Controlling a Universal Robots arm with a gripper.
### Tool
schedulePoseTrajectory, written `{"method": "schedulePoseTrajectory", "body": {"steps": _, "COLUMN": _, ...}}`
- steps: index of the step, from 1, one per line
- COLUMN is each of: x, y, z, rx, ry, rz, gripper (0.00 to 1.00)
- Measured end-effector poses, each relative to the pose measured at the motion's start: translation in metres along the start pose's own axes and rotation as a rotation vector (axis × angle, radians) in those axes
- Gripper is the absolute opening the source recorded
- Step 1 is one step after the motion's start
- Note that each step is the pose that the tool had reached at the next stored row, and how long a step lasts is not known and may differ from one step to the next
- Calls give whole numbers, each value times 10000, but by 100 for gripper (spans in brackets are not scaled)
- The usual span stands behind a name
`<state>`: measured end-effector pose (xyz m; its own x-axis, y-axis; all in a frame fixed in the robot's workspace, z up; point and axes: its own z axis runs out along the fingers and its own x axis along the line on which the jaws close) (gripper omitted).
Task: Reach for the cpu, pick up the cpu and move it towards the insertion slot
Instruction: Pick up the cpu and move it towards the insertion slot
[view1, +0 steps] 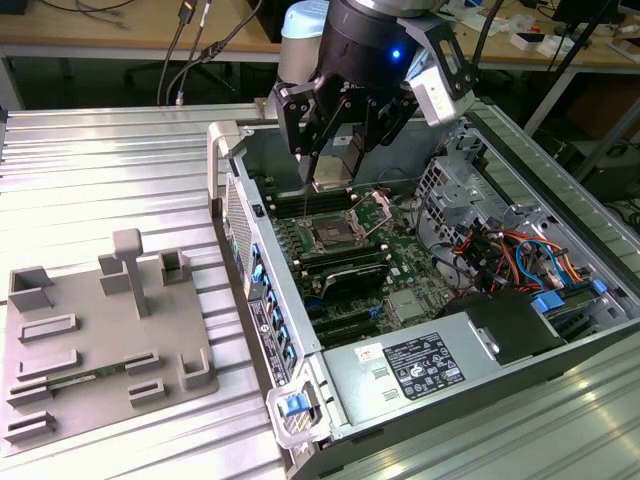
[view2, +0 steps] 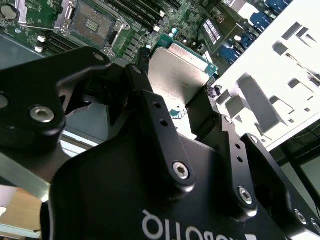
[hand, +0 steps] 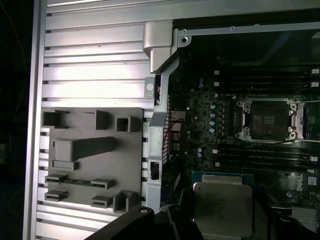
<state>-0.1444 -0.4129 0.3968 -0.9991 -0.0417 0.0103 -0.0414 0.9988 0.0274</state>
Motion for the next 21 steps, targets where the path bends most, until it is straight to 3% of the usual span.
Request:
{"method": "schedulePoseTrajectory", "body": {"steps": 9, "x": -75, "y": 16, "z": -1, "rx": 15, "ry": 2, "rz": 6, "gripper": 55}}
{"method": "schedulePoseTrajectory", "body": {"steps": 21, "x": -92, "y": 22, "z": -11, "rx": 15, "ry": 4, "rz": 6, "gripper": 55}}
